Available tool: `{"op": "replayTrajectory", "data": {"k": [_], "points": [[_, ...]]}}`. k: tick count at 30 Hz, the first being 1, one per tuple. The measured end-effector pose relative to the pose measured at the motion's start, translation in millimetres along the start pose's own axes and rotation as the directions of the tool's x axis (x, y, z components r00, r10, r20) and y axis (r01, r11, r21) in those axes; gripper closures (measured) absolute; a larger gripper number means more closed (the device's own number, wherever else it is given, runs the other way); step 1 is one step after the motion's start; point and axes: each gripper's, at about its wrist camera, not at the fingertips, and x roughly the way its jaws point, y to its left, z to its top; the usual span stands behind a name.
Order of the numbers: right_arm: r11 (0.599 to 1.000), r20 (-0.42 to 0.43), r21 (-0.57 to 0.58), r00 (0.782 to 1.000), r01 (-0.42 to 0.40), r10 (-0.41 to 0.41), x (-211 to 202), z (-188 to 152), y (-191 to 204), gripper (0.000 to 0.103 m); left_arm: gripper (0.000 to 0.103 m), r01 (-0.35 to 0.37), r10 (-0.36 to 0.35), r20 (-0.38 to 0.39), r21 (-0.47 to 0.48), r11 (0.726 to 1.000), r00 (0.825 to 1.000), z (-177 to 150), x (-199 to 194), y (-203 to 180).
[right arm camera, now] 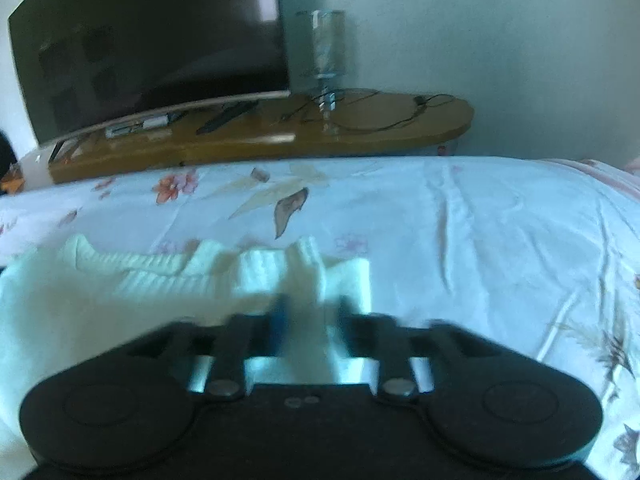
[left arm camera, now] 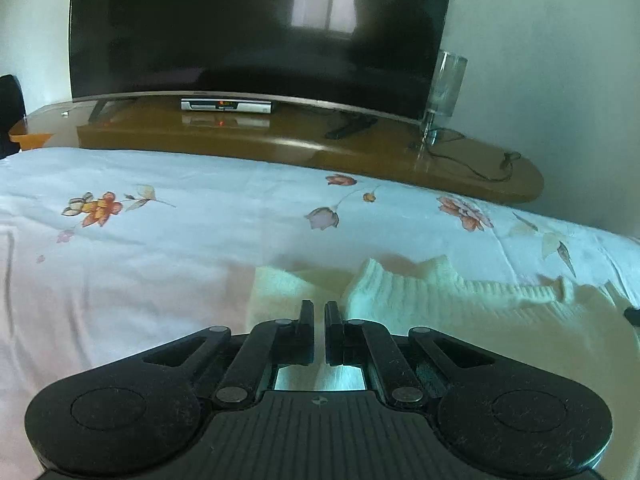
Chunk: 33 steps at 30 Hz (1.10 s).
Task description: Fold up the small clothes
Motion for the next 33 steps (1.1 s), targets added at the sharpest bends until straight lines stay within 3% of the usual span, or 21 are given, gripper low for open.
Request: {"op": "replayTrajectory", "data": {"k": [4,7,9,11,14,16,19,21,24,26,28,33], "points": [[0.997,0.069,-0.058,0.996,-0.050,0.054,-42.8,0.5,9.7,0.052,0.100,0.076,-0.077,0.017,0.039,0.996,0.997,-1.1,-32.8,-15.3],[0.986,0.040,-0.109,0.990,-0.129,0.134,-66.2,-12.3,29.4,0.054,0.100,0.180,-0.175,-0.051,0.093,0.979,0.983,-17.1,-49.1,-41.2],[0.979,0.018,-0.129,0.986,-0.159,0.163,-76.5,-26.3,42.1,0.054,0.100,0.202,-0.191,-0.089,0.133,0.970,0.978,-32.9,-51.9,-55.5],[0.969,-0.014,-0.199,0.989,-0.144,0.144,-81.2,-43.3,56.5,0.054,0.100,0.180,-0.162,-0.121,0.154,0.972,0.979,-48.8,-48.9,-61.2],[0.956,-0.114,-0.271,0.990,-0.112,0.083,-78.4,-74.4,58.0,0.055,0.100,0.145,-0.133,-0.096,0.136,0.980,0.986,-59.4,-55.0,-47.0],[0.954,-0.082,-0.283,0.994,-0.097,0.077,-90.9,-92.9,48.4,0.055,0.100,0.114,-0.105,-0.092,0.095,0.989,0.990,-60.5,-62.1,-35.0],[0.970,-0.102,-0.229,0.993,-0.087,0.065,-103.4,-95.9,37.2,0.055,0.100,0.093,-0.084,-0.100,0.088,0.992,0.991,-65.3,-72.6,-29.5],[0.973,-0.115,-0.218,0.992,-0.076,0.052,-110.6,-91.9,40.7,0.055,0.100,0.115,-0.108,-0.105,0.062,0.991,0.989,-68.2,-84.6,-31.7],[0.980,-0.065,-0.159,0.992,-0.118,0.109,-130.0,-90.6,48.2,0.053,0.100,0.149,-0.139,-0.109,0.087,0.985,0.984,-78.7,-100.0,-43.1],[0.974,-0.096,-0.184,0.988,-0.134,0.118,-129.2,-95.4,59.7,0.052,0.100,0.149,-0.135,-0.138,0.095,0.984,0.981,-87.0,-101.2,-46.1],[0.962,-0.154,-0.249,0.985,-0.114,0.076,-122.2,-109.6,69.0,0.051,0.100,0.135,-0.122,-0.157,0.080,0.988,0.980,-95.1,-99.6,-43.1],[0.971,-0.160,-0.215,0.984,-0.108,0.074,-134.9,-106.8,65.0,0.050,0.100,0.117,-0.104,-0.183,0.060,0.991,0.978,-92.3,-108.9,-39.9]]}}
